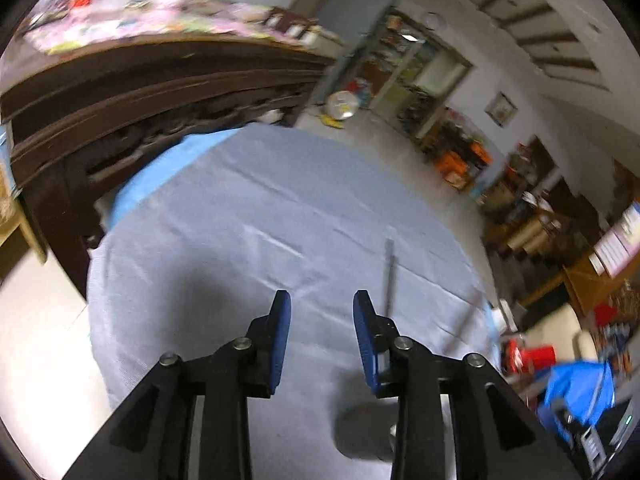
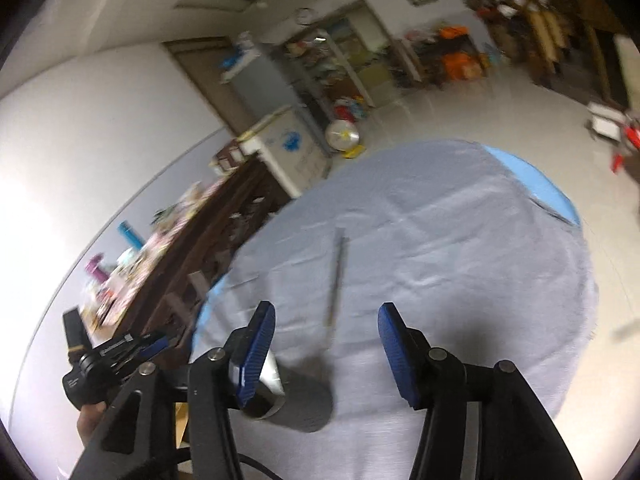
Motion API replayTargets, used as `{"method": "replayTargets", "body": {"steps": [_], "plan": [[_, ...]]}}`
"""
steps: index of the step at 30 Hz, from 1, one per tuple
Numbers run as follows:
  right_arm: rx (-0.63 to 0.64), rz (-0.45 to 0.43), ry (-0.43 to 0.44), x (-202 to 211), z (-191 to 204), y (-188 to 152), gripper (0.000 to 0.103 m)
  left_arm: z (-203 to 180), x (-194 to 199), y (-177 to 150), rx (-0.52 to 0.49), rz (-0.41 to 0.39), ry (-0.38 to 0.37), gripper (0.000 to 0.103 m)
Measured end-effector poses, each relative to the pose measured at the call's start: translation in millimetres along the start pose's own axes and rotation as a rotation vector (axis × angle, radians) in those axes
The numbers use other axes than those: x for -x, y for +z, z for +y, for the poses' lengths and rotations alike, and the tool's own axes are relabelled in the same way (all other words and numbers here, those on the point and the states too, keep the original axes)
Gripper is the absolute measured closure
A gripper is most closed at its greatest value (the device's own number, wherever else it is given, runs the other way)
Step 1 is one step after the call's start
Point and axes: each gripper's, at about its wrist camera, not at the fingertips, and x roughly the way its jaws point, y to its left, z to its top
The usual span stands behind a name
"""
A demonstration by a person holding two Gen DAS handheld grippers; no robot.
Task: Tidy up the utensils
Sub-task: 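Move both tools toward the last two chopsticks on the cloth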
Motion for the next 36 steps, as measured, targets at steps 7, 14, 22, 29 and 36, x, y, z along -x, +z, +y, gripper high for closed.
{"method": "replayTargets", "body": {"steps": [7, 14, 22, 29, 36], "plan": [[-0.151, 0.23, -0.123, -77, -89, 10, 0.046, 28, -80, 20, -0.024, 0.201, 0.113, 0.07], [-0.05, 0.444, -0.172, -172, -91, 35, 0.054, 28, -148, 12, -0.126, 0.344, 0.193, 0.07], [0.165, 0.593, -0.142, -287, -13, 72, 0.064, 5, -195, 15, -0.224, 0.396, 0.202, 0.07], [0.27, 0.688, -0.169, -352, 33, 67, 0.084, -3, -208, 19, -0.245, 0.393, 0.203, 0.07], [0.368, 0.741, -0.254, -360, 43, 64, 0.1, -30, -221, 29, -0.304, 0.402, 0.178, 0.07]]}}
